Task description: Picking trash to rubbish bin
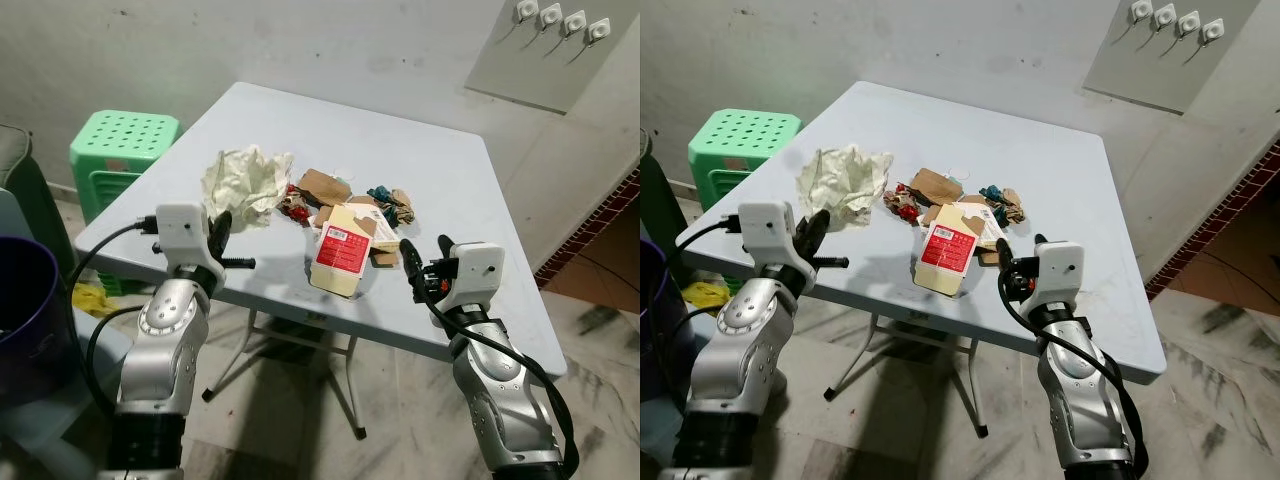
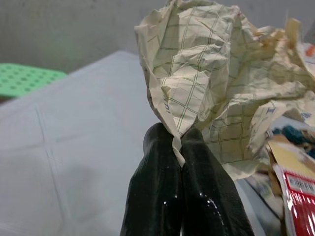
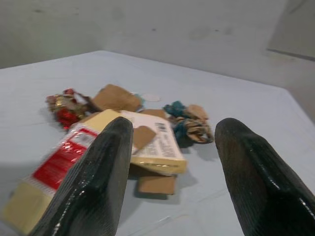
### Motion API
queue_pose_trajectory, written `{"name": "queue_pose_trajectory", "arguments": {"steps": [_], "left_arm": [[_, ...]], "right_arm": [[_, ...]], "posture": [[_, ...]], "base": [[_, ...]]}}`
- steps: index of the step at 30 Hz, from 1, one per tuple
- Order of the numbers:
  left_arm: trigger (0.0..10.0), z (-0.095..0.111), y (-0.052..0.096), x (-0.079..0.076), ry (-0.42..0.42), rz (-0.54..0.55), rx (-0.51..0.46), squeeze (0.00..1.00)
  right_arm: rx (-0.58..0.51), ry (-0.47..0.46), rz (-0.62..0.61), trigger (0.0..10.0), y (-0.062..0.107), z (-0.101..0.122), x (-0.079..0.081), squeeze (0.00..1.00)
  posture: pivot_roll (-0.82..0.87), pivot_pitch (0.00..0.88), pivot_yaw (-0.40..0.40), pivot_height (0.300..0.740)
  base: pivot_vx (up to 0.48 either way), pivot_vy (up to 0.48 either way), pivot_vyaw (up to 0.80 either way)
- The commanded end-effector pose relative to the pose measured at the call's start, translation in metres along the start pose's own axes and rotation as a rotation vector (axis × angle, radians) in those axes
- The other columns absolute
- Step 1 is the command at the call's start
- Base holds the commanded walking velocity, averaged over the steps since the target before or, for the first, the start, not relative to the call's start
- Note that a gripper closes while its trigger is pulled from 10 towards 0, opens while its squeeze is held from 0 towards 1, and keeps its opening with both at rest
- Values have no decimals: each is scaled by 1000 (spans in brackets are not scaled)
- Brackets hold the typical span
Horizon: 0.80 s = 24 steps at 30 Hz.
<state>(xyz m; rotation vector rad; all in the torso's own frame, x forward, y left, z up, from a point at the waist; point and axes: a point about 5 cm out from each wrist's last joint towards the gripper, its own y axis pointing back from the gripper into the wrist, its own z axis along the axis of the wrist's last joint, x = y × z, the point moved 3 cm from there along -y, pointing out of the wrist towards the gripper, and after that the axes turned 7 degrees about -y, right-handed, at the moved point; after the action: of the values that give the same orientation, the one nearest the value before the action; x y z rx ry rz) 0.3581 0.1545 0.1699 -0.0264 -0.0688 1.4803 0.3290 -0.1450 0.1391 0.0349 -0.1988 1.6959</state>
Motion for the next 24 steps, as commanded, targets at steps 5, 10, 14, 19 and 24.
{"name": "queue_pose_trajectory", "arguments": {"steps": [5,10,14,19,24], "left_arm": [[10000,2,-12,1,27,0,2,0],[10000,1,-15,1,30,-2,6,0],[10000,0,-16,2,30,0,13,0],[10000,-3,-19,7,31,16,25,0],[10000,-4,-21,9,36,27,27,0]], "right_arm": [[-22,13,-68,10000,-3,3,-12,0],[-25,25,-77,10000,-2,1,-15,0],[-27,32,-86,10000,-2,1,-18,0],[-33,49,-110,10000,-3,1,-23,0],[-32,50,-121,10000,-3,-1,-24,0]], "posture": [[38,0,-121,740],[31,0,-117,740],[26,0,-116,740],[19,0,-112,740],[11,0,-101,740]], "base": [[0,0,0],[0,169,0],[0,318,0],[0,402,0],[0,436,0]]}}
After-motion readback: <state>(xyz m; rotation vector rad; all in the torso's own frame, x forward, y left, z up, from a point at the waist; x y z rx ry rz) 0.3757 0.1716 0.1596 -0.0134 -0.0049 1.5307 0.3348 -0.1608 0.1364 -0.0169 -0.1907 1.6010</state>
